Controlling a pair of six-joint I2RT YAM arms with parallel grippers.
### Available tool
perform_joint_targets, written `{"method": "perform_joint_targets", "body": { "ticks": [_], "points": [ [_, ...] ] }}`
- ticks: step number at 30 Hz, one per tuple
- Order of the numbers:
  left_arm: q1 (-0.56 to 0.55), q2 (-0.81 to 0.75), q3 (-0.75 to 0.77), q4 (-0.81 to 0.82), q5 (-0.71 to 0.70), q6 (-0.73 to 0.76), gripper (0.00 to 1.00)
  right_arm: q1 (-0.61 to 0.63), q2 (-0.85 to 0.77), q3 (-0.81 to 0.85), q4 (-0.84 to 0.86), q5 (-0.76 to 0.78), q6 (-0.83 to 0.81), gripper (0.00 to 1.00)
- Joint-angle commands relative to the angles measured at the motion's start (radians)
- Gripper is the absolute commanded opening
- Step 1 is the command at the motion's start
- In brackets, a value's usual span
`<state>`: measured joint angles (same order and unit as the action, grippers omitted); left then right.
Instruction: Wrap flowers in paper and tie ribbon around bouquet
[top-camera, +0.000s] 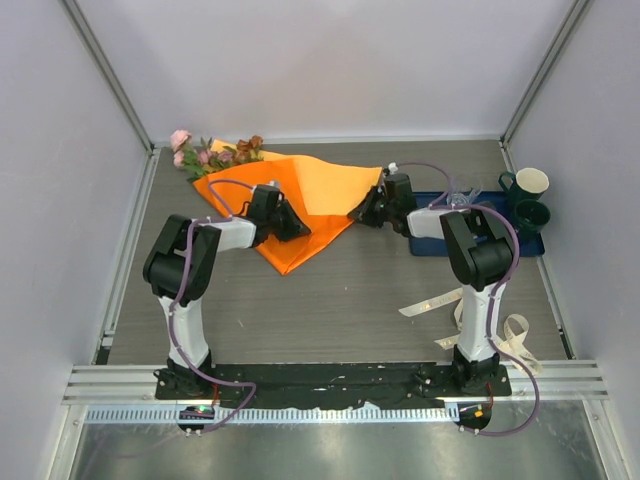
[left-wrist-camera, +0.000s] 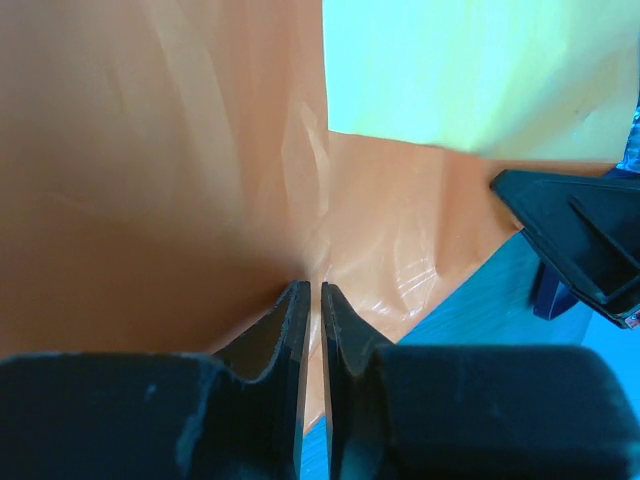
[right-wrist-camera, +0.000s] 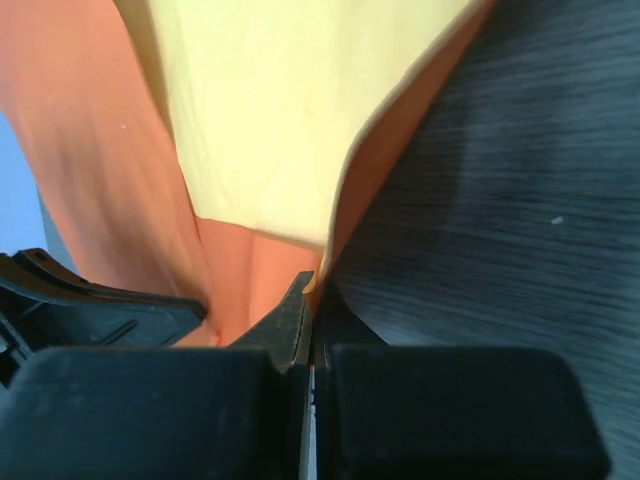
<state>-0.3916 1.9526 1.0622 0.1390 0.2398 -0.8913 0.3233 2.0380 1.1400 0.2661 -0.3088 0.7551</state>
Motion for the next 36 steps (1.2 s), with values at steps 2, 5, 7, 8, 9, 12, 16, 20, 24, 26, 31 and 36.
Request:
{"method": "perform_joint_targets", "body": {
  "ticks": [2,5,7,8,9,12,16,20,24,26,31,36],
  "points": [
    [-0.013,0.084,-0.047,-0.153,-0.007,-0.018,0.14,-0.004,-0.097,-0.023,0.257,-0.076,-0.105,0.00],
    [-0.013,0.085,-0.064,-0.144,-0.010,-0.029,0.14,0.028,-0.174,-0.011,0.268,-0.139,-0.160,0.00],
    [-0.013,0.083,-0.073,-0.144,-0.008,-0.029,0.13,0.086,-0.196,0.006,0.236,-0.180,-0.204,0.00],
    [-0.013,0.081,-0.077,-0.144,-0.007,-0.028,0.13,0.108,-0.202,0.029,0.217,-0.191,-0.218,0.00],
    [-0.013,0.080,-0.080,-0.144,-0.007,-0.026,0.13,0.131,-0.200,0.041,0.199,-0.203,-0.230,0.00],
    [-0.013,0.060,-0.108,-0.115,-0.010,-0.015,0.13,0.229,-0.200,0.052,0.160,-0.214,-0.243,0.00],
    [-0.013,0.023,-0.180,-0.101,0.001,0.000,0.13,0.309,-0.248,-0.032,0.140,-0.094,-0.215,0.00],
    [-0.013,-0.017,-0.244,-0.087,0.021,0.017,0.13,0.342,-0.291,-0.092,0.143,-0.032,-0.186,0.00],
    [-0.013,-0.046,-0.315,-0.035,0.049,0.017,0.14,0.342,-0.272,-0.082,0.136,-0.047,-0.209,0.00],
    [-0.013,-0.061,-0.329,-0.004,0.058,0.026,0.15,0.342,-0.268,-0.071,0.122,-0.039,-0.209,0.00],
    [-0.012,-0.119,-0.352,0.031,0.093,0.051,0.18,0.342,-0.242,-0.043,0.131,-0.068,-0.169,0.00],
    [-0.009,-0.210,-0.396,0.099,0.107,0.017,0.20,0.344,-0.217,-0.026,0.117,-0.079,-0.166,0.00]
  ]
}}
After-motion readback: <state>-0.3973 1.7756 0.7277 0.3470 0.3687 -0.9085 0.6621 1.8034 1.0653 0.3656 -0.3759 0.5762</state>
